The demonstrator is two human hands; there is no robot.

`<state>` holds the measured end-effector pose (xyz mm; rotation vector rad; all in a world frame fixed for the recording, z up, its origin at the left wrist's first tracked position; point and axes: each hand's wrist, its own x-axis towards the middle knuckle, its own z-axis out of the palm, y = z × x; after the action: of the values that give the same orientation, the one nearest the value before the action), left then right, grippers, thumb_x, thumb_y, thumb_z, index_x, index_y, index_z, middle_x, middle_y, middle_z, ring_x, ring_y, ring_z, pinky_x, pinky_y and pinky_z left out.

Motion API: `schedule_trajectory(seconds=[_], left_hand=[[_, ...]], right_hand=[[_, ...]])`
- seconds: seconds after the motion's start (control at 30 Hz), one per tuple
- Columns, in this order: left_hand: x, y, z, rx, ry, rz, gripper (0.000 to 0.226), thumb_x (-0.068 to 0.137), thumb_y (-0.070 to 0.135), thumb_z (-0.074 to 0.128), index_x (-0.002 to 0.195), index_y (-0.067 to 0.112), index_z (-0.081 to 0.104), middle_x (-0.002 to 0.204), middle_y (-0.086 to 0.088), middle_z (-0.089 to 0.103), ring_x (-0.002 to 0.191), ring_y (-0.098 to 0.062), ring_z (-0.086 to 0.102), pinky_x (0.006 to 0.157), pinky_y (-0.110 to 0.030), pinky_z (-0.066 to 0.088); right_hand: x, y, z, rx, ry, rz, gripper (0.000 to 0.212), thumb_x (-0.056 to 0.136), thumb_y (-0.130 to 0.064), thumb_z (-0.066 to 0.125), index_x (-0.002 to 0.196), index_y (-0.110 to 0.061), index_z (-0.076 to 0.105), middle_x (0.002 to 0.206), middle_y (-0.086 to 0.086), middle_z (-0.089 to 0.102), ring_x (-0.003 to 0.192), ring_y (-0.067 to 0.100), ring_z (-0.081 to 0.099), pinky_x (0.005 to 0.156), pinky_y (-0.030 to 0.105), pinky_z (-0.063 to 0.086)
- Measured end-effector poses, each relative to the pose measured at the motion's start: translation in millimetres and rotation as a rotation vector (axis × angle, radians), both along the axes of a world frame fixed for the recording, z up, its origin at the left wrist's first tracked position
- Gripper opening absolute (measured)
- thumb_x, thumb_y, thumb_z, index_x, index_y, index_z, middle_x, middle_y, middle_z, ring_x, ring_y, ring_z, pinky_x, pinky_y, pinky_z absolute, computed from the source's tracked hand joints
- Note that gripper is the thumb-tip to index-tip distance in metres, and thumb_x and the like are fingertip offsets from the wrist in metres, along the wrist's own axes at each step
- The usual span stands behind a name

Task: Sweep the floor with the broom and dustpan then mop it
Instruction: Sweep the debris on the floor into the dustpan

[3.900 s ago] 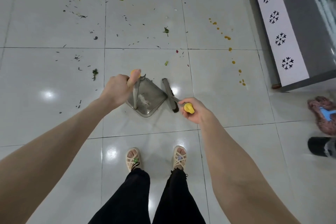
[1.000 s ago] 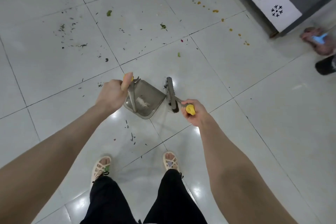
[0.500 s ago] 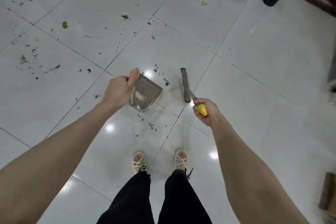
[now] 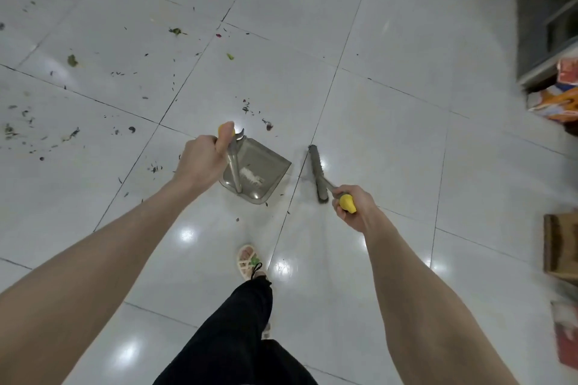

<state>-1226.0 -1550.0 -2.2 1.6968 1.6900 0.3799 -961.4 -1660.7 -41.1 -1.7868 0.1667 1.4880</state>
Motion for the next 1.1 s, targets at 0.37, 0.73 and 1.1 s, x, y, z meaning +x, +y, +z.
schedule_trajectory(seconds=[0.37,0.73,1.1], left_hand=[[-36,-69,7,0.050,0.028,-0.119,0.083,0.098,0.056,0.019,0.075,-0.014,0.058,0.079,-0.027,0.062,0.077,-0.035,0.053,0.071,-0.035,0.038],[-137,-27,3,-0.008,0.006,-0.169,0.079,0.098,0.055,0.022,0.069,-0.010,0.055,0.069,-0.020,0.058,0.068,-0.032,0.051,0.066,-0.037,0.039],[-198,3,13,-0.061,0.003,-0.241,0.077,0.094,0.062,0.022,0.069,-0.004,0.053,0.070,-0.016,0.053,0.062,-0.027,0.045,0.066,-0.041,0.047]], right_hand=[[-52,-107,-2,-0.091,-0.075,-0.114,0.007,0.083,0.003,0.059,0.081,-0.002,0.055,0.068,0.008,0.047,0.056,0.017,0.045,0.040,0.015,0.047],[-199,-61,-28,-0.053,0.095,-0.187,0.012,0.084,0.007,0.056,0.079,-0.003,0.051,0.079,0.009,0.043,0.057,0.017,0.044,0.043,0.017,0.049],[-264,-31,-6,0.042,0.198,-0.222,0.008,0.083,0.004,0.054,0.089,-0.001,0.056,0.047,0.004,0.050,0.035,0.011,0.045,0.035,0.014,0.036]])
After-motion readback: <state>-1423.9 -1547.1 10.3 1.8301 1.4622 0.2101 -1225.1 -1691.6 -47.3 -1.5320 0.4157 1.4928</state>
